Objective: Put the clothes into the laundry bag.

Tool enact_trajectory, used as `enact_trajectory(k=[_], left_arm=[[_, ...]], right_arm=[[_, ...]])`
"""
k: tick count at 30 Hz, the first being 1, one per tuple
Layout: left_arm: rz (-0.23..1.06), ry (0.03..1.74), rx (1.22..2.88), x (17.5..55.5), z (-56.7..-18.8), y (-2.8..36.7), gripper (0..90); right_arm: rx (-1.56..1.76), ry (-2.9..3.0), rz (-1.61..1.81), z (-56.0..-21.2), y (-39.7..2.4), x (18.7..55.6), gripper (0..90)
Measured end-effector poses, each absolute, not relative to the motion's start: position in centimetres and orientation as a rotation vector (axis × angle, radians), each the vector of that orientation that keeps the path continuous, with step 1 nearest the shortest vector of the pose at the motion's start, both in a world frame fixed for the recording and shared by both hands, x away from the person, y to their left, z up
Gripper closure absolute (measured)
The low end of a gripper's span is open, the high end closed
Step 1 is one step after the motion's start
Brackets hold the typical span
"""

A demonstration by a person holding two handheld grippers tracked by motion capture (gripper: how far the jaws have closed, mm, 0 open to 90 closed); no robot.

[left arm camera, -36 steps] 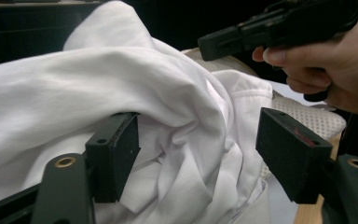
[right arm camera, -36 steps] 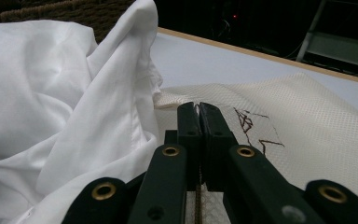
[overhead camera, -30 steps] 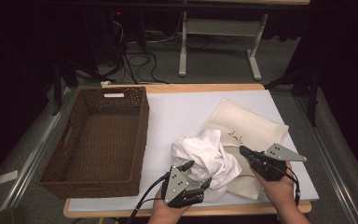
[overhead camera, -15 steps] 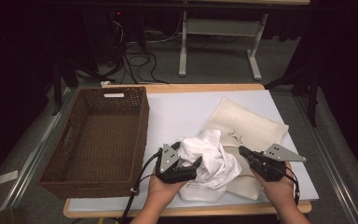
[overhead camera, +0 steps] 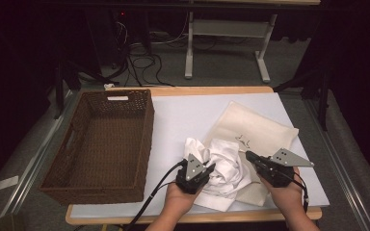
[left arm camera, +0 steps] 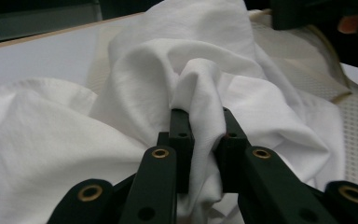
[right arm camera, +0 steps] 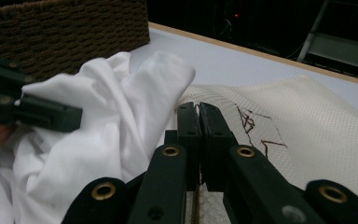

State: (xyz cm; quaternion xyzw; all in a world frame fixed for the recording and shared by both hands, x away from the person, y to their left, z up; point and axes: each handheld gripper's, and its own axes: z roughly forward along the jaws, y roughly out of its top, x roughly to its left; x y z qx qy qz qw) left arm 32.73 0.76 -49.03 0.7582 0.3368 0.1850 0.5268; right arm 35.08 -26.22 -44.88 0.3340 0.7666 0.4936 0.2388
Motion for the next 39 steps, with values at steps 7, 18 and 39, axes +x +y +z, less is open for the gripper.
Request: enact_trajectory(k=[7,18,39], left_arm=[[0.432,0.755,1.860,32.2,-49.7,-0.3,81.1],[0.493,0.790,1.896,33.9,-49.8,-2.7,79.8],[0.589,0.829,1.817,33.0,-46.5,1.5,81.5]], right_arm=[[0.940,2.060,1.387,-44.4,-26.3,35.4,89.2],[0.886,2.082,1.406,-44.2,-24.9,35.0,89.1],[0.798,2.092,1.459,-43.8,-23.2,34.3,89.2]])
